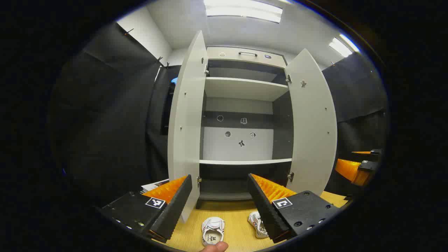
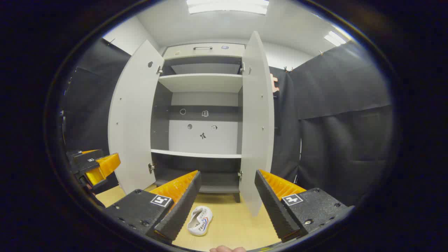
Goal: Grab one shoe with the right hand and put it into the shoe cabinet, grab the other shoe with the left hand and put it into the shoe cabinet; then close the right door with the right hand and the left door with the left hand.
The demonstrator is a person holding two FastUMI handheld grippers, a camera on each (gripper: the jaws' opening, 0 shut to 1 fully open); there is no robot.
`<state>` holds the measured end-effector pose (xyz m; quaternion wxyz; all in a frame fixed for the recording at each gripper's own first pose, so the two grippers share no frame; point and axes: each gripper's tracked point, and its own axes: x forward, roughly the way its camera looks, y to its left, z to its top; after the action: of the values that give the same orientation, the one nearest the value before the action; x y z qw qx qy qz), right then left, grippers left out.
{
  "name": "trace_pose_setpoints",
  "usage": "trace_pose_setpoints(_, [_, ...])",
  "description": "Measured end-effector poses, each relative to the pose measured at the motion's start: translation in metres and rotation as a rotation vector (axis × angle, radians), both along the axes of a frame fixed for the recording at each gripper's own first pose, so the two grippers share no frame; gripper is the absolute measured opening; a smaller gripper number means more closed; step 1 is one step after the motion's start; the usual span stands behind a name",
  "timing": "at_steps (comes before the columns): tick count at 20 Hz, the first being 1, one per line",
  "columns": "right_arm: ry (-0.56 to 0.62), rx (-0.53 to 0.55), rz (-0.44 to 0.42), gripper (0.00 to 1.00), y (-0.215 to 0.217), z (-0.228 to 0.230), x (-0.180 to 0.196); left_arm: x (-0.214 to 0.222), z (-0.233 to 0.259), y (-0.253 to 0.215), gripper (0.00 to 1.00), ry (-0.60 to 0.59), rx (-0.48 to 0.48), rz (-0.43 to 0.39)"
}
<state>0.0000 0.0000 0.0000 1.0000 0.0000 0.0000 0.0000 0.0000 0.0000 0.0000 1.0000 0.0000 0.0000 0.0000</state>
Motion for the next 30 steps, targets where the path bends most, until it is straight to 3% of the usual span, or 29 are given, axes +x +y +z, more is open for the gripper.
trace_pose_setpoints(11, [-0.010, -0.014, 0.008, 1.00, 0.011, 0.003, 0.004, 0.003, -0.001, 0.000, 0.95, -0.001, 0.010, -0.009])
trace_pose_setpoints(12, [-0.012, -0.014, 0.009, 0.95, 0.011, 0.004, 0.003, 0.002, -0.001, 0.000, 0.95, -0.001, 0.008, -0.010])
trace_pose_setpoints(14, [-0.012, -0.015, 0.011, 1.00, 0.013, 0.003, 0.004, 0.003, -0.002, 0.000, 0.95, 0.000, 0.008, -0.011])
trace_pose_setpoints(23, [0.002, -0.020, 0.039, 1.00, 0.026, -0.004, 0.009, 0.008, 0.001, -0.003, 0.95, -0.015, 0.021, -0.021])
trace_pose_setpoints(30, [0.078, -0.042, 0.089, 0.99, 0.049, -0.039, 0.036, 0.011, 0.004, -0.004, 0.95, -0.025, 0.020, -0.030])
